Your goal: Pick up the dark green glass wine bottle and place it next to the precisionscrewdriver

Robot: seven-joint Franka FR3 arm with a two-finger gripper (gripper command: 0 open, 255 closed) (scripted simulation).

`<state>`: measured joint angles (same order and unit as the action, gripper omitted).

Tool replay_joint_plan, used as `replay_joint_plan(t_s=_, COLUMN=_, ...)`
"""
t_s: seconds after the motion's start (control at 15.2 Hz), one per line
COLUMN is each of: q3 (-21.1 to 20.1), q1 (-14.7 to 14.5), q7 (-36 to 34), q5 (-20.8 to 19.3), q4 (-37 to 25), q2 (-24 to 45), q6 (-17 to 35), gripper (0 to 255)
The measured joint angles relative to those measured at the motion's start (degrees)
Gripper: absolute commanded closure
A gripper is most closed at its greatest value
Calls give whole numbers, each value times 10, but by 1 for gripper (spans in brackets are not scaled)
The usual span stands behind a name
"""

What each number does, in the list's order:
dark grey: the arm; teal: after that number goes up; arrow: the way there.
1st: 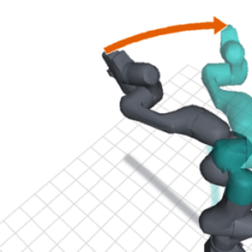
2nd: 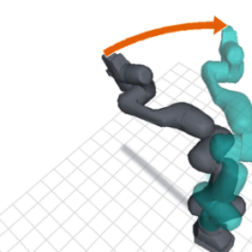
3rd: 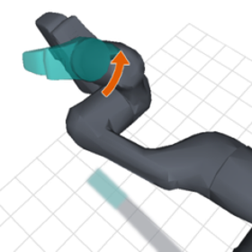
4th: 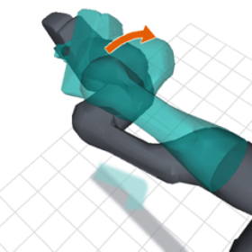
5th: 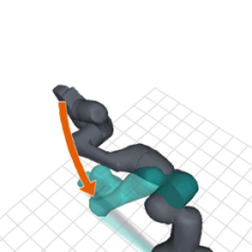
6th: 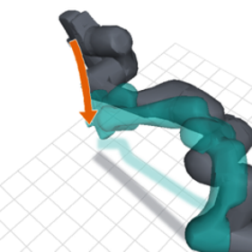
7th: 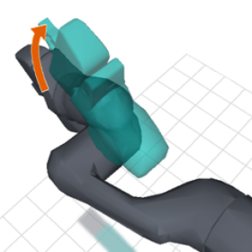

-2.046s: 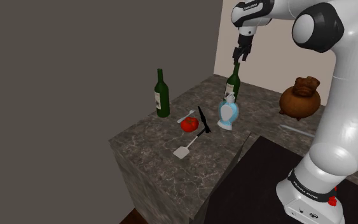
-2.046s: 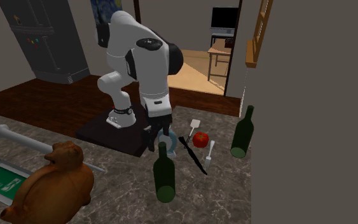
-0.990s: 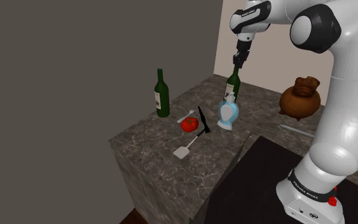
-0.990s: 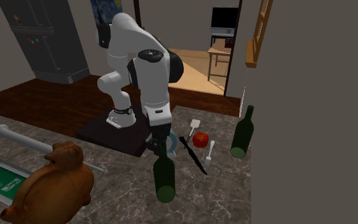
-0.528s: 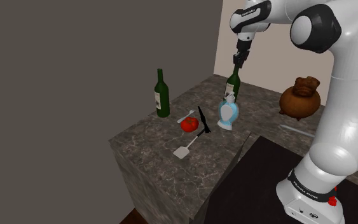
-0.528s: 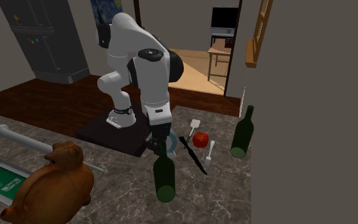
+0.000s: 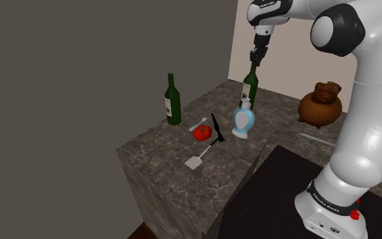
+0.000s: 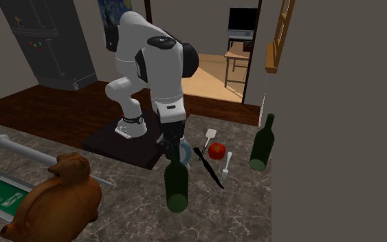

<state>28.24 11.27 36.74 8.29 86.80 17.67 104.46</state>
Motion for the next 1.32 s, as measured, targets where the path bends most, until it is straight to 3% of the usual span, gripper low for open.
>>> replay_joint_plan(t_s=0.59, q3=2, q1=6, q7=-2, q5=0, q4=-74, q2=2, q6=-71, gripper=255)
replay_joint_plan(t_s=1.32, q3=4, q1=30, q7=2, q5=15, q4=-208, q2=34, q6=-175, gripper=255)
